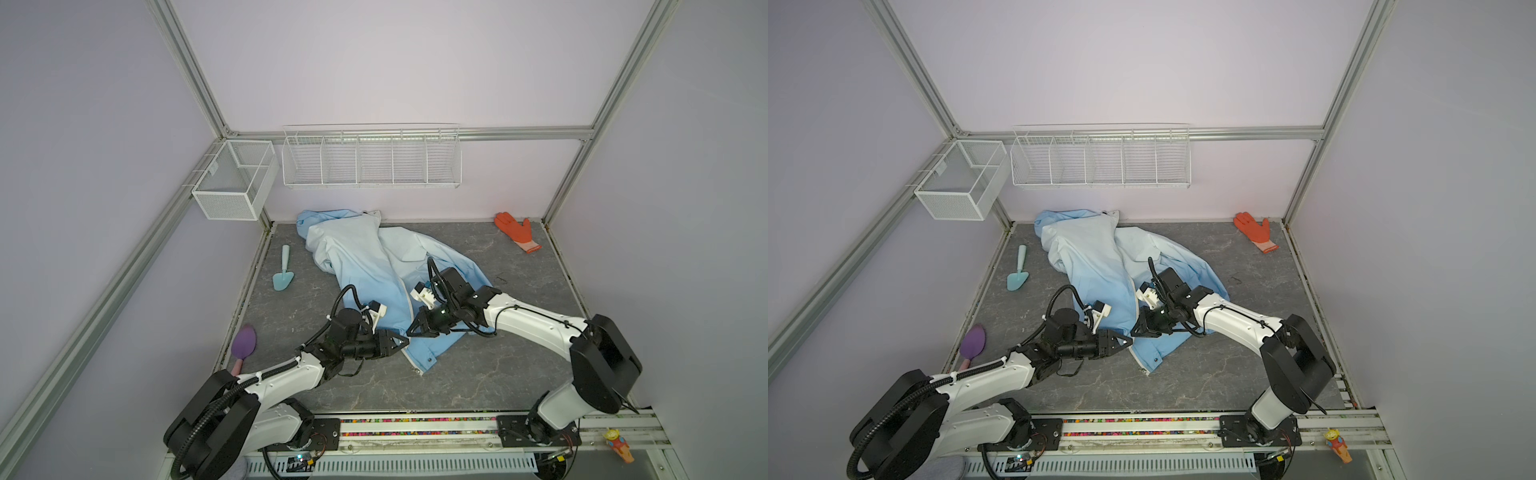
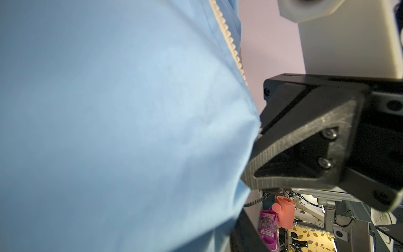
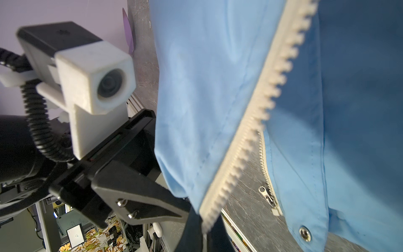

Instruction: Zip up the jacket

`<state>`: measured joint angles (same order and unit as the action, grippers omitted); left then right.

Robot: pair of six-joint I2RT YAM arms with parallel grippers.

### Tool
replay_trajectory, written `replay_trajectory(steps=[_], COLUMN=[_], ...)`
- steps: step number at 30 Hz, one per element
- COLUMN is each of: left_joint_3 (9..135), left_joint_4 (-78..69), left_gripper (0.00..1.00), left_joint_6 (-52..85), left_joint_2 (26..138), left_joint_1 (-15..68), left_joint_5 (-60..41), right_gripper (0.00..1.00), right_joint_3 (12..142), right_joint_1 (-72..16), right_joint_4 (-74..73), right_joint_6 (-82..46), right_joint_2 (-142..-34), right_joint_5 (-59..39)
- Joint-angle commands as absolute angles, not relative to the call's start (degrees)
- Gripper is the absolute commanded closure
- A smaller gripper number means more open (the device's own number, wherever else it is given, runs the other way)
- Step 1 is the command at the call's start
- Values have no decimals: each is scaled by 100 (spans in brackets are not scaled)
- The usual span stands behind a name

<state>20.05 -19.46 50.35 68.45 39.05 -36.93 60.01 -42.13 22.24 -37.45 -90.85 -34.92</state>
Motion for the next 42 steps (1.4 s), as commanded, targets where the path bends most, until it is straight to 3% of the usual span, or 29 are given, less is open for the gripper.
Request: replay_trajectory(steps=[1, 13, 24, 26, 30, 32, 38, 42], left_joint_3=[2101, 2131, 2127, 2118, 2118, 2118, 2122, 2110], left_joint_4=[-2065, -2110, -2294, -2257, -2086, -1904, -1419, -1146], left_gripper=[69, 74, 100, 100, 100, 100, 100, 100], left_joint_6=[5087, 5068, 5063, 5054, 4991, 4941, 4831, 4734], left_joint_2=[6731, 6834, 6962, 6923, 6792, 6665, 6292, 6006], left_joint_1=[3856, 3822, 3816, 3814, 3817, 3806, 3784, 3753], left_joint_5=[-3669, -3858, -3907, -3873, -3734, -3586, -3231, -2968], right_gripper=[93, 93, 93, 87, 59, 37, 1, 3], right_joint_3=[5950, 5923, 5919, 5934, 5911, 5961, 6116, 5892], right_joint_1=[-4181, -4176, -4178, -4161, -4089, -4081, -4066, -3982], right_joint_4=[2294, 2217, 2260, 2332, 2538, 2837, 3754, 3481], right_joint_6=[-3624, -3653, -3625, -3596, -3506, -3351, -3117, -3039], right_joint_2=[-8935, -8987, -8948, -8909, -8622, -8329, -7248, -6502], right_joint_5=[-3485, -3516, -3478, -3402, -2931, -2386, -214, 657])
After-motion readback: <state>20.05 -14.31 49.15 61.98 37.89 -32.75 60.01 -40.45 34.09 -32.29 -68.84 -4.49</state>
